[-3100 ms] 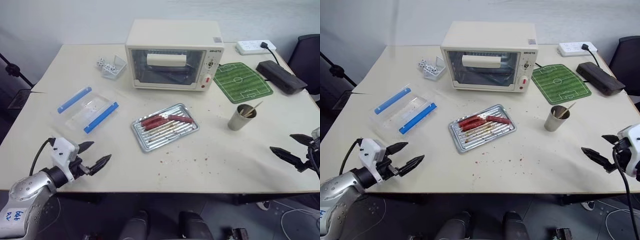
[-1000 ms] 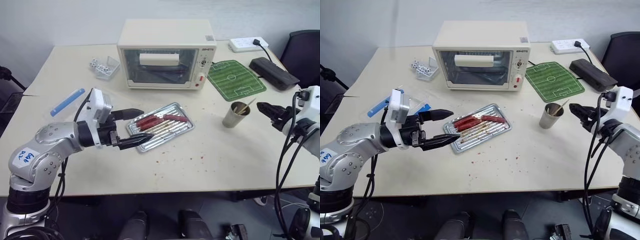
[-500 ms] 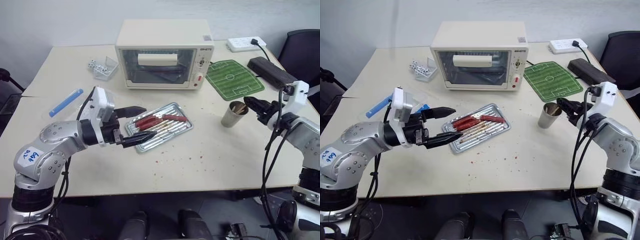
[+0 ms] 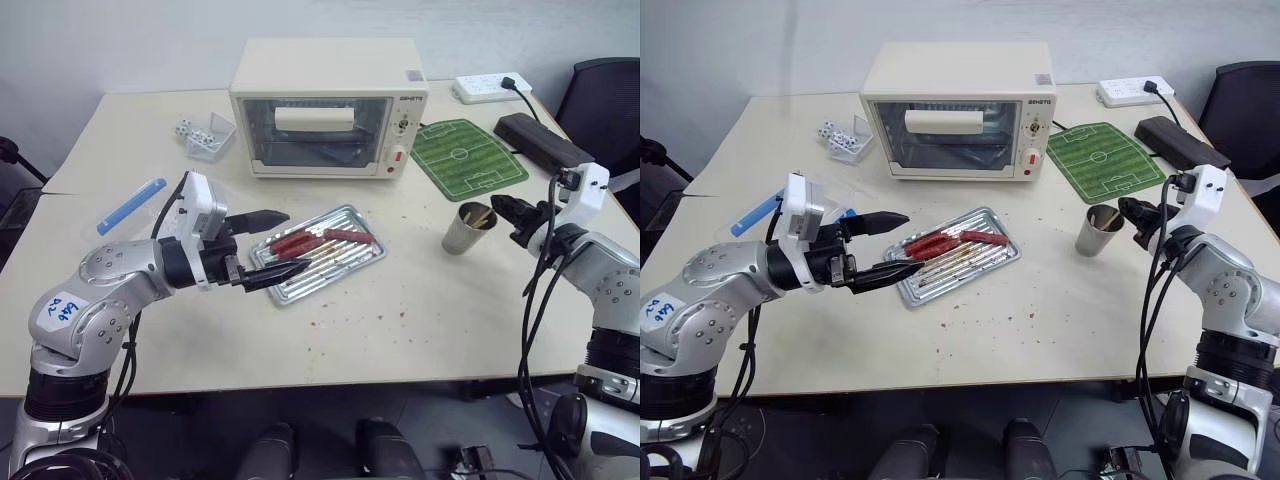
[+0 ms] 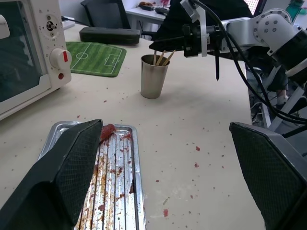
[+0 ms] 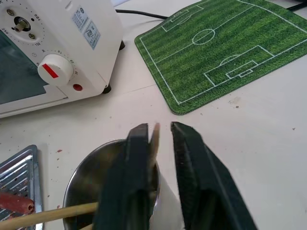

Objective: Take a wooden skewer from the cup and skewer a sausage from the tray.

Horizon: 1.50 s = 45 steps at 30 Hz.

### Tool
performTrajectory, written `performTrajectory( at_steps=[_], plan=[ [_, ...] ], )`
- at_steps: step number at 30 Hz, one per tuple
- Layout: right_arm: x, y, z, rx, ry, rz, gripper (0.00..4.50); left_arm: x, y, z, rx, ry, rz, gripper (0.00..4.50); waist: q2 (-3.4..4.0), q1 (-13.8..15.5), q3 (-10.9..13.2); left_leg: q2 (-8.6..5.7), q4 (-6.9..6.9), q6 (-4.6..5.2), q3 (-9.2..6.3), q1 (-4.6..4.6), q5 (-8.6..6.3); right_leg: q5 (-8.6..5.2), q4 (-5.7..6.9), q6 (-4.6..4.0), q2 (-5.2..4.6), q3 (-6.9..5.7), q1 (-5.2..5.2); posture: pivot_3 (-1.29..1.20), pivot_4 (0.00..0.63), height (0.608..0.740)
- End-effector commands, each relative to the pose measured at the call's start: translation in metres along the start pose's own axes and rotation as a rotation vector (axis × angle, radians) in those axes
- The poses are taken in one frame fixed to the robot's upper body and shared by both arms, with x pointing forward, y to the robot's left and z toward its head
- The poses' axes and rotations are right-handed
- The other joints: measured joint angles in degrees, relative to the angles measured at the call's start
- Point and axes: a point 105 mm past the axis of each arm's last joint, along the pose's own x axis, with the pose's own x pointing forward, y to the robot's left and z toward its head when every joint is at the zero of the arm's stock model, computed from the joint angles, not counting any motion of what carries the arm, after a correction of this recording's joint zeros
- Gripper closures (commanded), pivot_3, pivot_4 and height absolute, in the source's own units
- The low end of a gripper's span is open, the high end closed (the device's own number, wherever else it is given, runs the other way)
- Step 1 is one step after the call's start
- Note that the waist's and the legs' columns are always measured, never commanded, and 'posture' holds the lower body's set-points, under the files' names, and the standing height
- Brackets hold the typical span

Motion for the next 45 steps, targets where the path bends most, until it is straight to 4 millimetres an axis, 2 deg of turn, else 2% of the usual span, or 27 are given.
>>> performTrajectory(
  at_steps=[1, 10, 15, 20, 26, 28, 31, 34, 37, 41, 45],
  plan=[
    [-0.001, 0.011, 0.016, -0.034, -0.053, 0.032, 4.42, -0.001, 0.001, 0.01, 0.052, -0.027, 0.006, 0.0, 0.0, 0.0, 0.0, 0.0, 0.0, 0.0, 0.0, 0.0, 0.0, 0.0, 0.0, 0.0, 0.0, 0.0, 0.0, 0.0, 0.15, 0.74],
    [-0.002, 0.018, 0.022, -0.047, -0.066, 0.048, 4.42, -0.001, 0.003, 0.008, 0.055, -0.034, 0.008, 0.0, 0.0, 0.0, 0.0, 0.01, -0.01, -0.01, 0.0, 0.0, 0.0, 0.0, -0.01, 0.0, 0.0, 0.0, 0.0, 0.0, 0.15, 0.74],
    [-0.009, 0.023, 0.039, -0.084, -0.093, 0.047, 4.42, 0.001, 0.005, 0.008, 0.06, -0.043, 0.006, 0.0, 0.0, 0.0, 0.0, 0.01, -0.01, 0.0, 0.01, 0.0, 0.0, 0.0, 0.0, 0.0, -0.01, 0.01, -0.02, 0.0, 0.15, 0.74],
    [-0.023, 0.034, 0.068, -0.157, -0.136, 0.05, 4.42, 0.01, 0.003, 0.007, 0.07, -0.066, -0.006, 0.0, 0.0, 0.1, 0.0, 0.0, -0.01, 0.0, 0.01, -0.05, 0.0, 0.0, -0.02, 0.01, -0.02, 0.01, -0.05, 0.0, 0.15, 0.74],
    [-0.046, 0.057, 0.116, -0.29, -0.189, 0.076, 4.42, 0.024, 0.002, 0.009, 0.116, -0.111, -0.023, 0.0, 0.0, 0.1, 0.0, 0.01, 0.01, -0.01, 0.03, -0.18, 0.0, 0.0, -0.04, 0.01, -0.02, 0.01, -0.2, 0.0, 0.15, 0.74],
    [-0.049, 0.068, 0.129, -0.278, -0.212, 0.101, 4.42, 0.028, 0.002, 0.013, 0.123, -0.133, -0.03, 0.0, 0.0, 0.0, 0.0, 0.03, 0.0, -0.01, 0.06, -0.18, -0.01, 0.0, -0.03, 0.01, -0.01, 0.03, -0.22, 0.0, 0.15, 0.74],
    [-0.047, 0.095, 0.141, -0.161, -0.246, 0.202, 4.42, 0.038, 0.0, 0.02, 0.144, -0.173, -0.052, 0.0, -0.01, -0.2, 0.0, 0.05, 0.0, 0.02, 0.11, -0.18, -0.03, 0.01, 0.02, 0.01, -0.01, 0.1, -0.26, 0.0, 0.15, 0.74],
    [-0.034, 0.125, 0.137, 0.044, -0.241, 0.319, 4.42, 0.049, -0.005, 0.027, 0.163, -0.218, -0.075, 0.0, -0.04, -0.5, 0.0, 0.17, 0.03, -0.01, 0.16, -0.17, -0.03, 0.04, 0.08, -0.02, -0.02, 0.17, -0.3, 0.0, 0.15, 0.74],
    [-0.02, 0.149, 0.118, 0.224, -0.195, 0.395, 4.42, 0.056, -0.006, 0.026, 0.189, -0.224, -0.068, 0.0, -0.08, -0.5, 0.0, 0.24, 0.02, -0.09, 0.15, -0.21, 0.01, 0.06, 0.18, -0.04, -0.03, 0.19, -0.43, 0.0, 0.15, 0.74],
    [0.0, 0.185, 0.076, 0.449, -0.08, 0.461, 4.42, 0.061, 0.008, 0.025, 0.239, -0.256, 0.049, 0.0, -0.07, -1.1, 0.0, 0.25, 0.14, -0.53, 0.16, -0.82, 0.3, 0.07, 0.89, -0.05, -0.03, 0.26, -1.16, 0.0, 0.15, 0.74],
    [0.004, 0.202, 0.053, 0.557, 0.002, 0.475, 4.42, 0.06, 0.027, 0.034, 0.287, -0.32, 0.203, 0.0, -0.07, -1.2, 0.0, 0.19, 0.16, -0.54, 0.17, -1.13, 0.46, 0.08, 1.14, -0.06, -0.03, 0.26, -1.54, 0.0, 0.15, 0.74]
  ],
)
